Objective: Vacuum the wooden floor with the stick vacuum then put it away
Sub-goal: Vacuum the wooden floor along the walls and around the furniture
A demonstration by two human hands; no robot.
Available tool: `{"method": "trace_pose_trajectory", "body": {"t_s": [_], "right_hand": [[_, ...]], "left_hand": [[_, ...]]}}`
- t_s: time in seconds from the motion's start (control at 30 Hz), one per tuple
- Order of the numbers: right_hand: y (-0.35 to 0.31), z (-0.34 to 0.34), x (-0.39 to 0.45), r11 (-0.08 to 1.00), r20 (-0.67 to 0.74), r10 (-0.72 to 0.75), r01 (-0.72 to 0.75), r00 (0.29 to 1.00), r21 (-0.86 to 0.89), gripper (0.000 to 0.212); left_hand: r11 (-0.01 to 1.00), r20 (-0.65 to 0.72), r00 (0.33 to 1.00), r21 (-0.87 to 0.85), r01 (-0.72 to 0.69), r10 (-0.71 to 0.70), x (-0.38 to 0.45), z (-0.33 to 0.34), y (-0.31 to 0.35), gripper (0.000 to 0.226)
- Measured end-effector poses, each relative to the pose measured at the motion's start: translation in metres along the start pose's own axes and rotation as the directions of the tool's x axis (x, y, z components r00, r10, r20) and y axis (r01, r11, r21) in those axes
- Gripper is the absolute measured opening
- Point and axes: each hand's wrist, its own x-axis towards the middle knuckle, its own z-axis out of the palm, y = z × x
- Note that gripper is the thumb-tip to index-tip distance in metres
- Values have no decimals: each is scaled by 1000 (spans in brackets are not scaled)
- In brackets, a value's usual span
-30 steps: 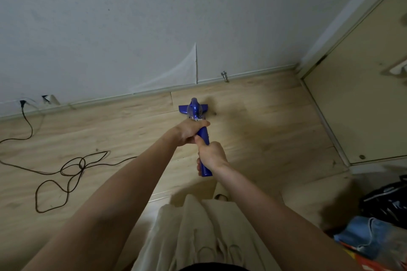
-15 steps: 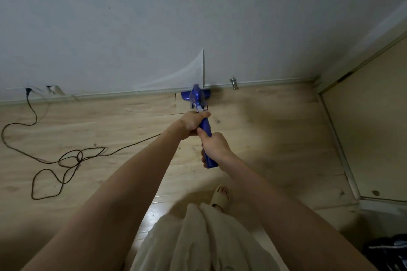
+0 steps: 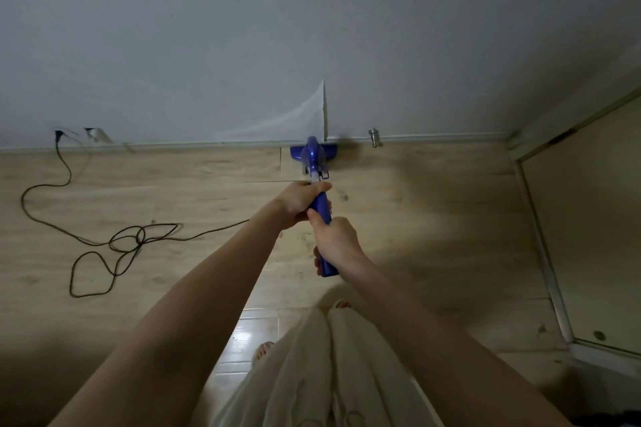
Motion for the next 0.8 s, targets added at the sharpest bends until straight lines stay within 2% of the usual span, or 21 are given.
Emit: {"method": "trace_pose_trajectory", "body": {"t_s": [0.17,0.3,0.47,0.7,0.8], "right_hand": [[1,-26,-2,995,-24,-14,11,1000,-97,39],[7,-62,-6,980,-59,-31,18,998,-199,38],[42,-89,-22,977,-83,-13,-5,996,-214,38],[85,-68,-62,986,-124,-35,14,992,-168,39],[96,-47,-84,992,-147,-12,-7,989,-130,42]], "left_hand": [[999,-17,999,42,-28,28,5,21,8,28],[999,-28,999,-12,-31,31,13,52,11,23],[1000,22,1000,-8,1,-1,12,92,-6,14],[984,92,993,168,54,-70,-14,96,-37,35],[974,126,989,219,53,-82,-34,88,-54,34]]}}
